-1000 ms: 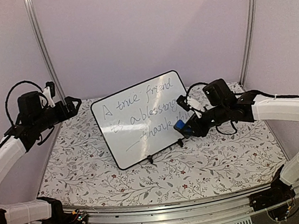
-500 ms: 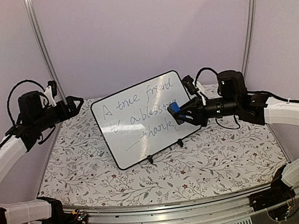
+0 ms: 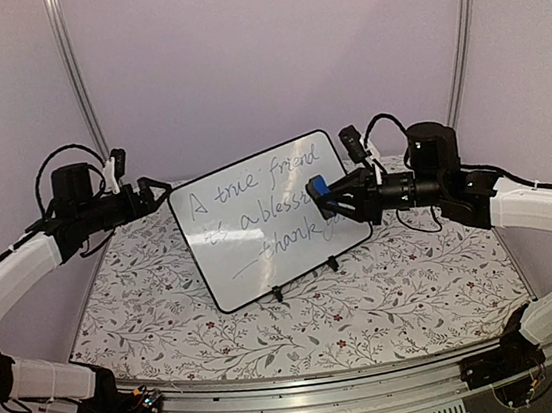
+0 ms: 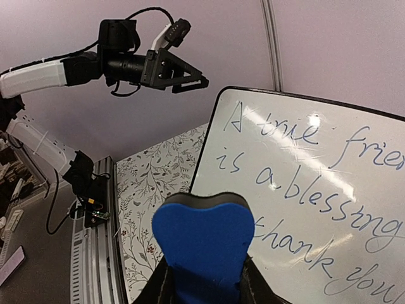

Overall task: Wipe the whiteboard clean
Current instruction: Move the whiteboard to the center of the board.

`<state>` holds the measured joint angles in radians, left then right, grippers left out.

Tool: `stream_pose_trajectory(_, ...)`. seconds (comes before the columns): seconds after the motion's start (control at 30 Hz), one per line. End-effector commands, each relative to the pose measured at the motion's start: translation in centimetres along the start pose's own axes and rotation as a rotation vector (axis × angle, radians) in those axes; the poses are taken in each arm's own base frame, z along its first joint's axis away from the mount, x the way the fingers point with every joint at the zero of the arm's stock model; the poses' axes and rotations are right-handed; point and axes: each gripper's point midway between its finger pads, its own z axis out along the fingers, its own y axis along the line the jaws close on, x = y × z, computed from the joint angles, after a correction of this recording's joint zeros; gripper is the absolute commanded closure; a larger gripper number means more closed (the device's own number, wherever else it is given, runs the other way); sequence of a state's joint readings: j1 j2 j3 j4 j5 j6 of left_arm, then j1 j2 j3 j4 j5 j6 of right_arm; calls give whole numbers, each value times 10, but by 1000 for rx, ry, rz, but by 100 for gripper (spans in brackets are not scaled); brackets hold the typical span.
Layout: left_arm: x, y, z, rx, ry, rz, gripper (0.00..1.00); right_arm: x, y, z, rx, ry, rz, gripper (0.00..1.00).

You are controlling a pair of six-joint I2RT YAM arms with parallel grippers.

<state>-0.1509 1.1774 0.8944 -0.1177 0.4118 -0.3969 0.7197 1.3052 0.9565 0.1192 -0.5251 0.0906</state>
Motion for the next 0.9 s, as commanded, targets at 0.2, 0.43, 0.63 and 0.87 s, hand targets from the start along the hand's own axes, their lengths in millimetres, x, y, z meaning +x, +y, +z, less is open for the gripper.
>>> stream_pose_trajectory(0.2, -20, -7, 15, 75, -37, -15, 0, -20, 12, 3, -70, -32, -19, 93)
stream_pose_trajectory(0.43, -39, -3, 33, 88, -80, 13, 2, -21, 15, 1, -83, -34, -25, 89)
stream_pose_trajectory(0.63, -21, -7, 45, 173, -35, 14, 13, -28, 19, -8, -71, -51, -58, 89)
stream_pose_trajectory(0.87, -6, -10, 50, 228, 1, -5, 37, -33, 22, -12, -69, -62, -85, 89)
